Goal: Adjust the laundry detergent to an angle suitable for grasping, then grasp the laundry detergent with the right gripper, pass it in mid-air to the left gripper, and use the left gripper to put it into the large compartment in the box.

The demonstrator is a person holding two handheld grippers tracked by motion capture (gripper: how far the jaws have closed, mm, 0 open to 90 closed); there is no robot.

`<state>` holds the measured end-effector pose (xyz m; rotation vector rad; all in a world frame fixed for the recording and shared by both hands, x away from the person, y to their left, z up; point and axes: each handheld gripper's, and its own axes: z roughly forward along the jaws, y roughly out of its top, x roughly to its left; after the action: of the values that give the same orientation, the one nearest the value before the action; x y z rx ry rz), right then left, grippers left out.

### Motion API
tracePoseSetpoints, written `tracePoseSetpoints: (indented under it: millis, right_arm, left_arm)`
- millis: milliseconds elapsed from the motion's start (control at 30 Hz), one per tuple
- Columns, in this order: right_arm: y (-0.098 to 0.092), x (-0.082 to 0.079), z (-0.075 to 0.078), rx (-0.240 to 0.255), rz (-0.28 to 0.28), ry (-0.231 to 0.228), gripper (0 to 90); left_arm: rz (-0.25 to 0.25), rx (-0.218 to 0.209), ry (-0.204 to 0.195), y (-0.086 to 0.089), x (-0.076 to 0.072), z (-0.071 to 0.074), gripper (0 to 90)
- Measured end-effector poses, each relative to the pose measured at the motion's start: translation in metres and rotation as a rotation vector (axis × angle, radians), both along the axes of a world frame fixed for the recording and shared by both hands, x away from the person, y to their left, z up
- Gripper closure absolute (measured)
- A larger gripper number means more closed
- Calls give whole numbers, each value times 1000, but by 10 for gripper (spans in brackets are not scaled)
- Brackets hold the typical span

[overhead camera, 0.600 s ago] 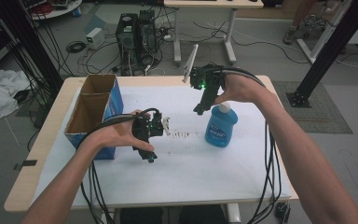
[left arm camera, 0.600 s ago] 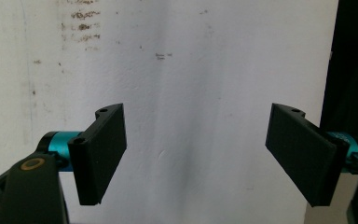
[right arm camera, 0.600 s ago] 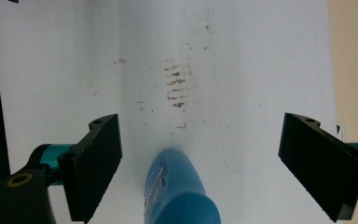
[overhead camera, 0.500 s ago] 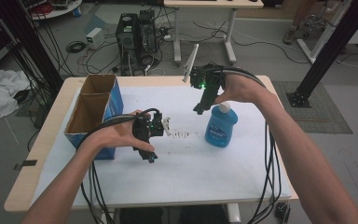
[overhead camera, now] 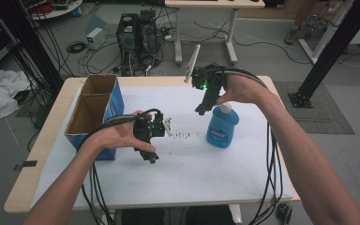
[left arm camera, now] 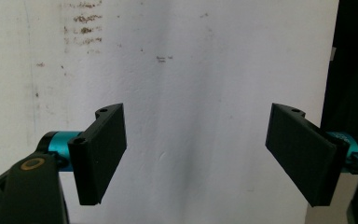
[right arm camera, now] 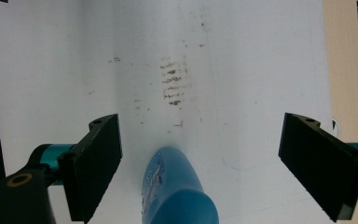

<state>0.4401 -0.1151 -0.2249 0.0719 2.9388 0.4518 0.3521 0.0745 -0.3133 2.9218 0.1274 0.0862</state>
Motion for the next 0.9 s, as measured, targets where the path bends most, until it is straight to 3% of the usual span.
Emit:
tracePoseSetpoints:
  millis: [900]
  right_arm:
    - [0,-5,-3,0,-24,1,124]
  left_arm:
    - [18,-1,-12,4,-12,4,204]
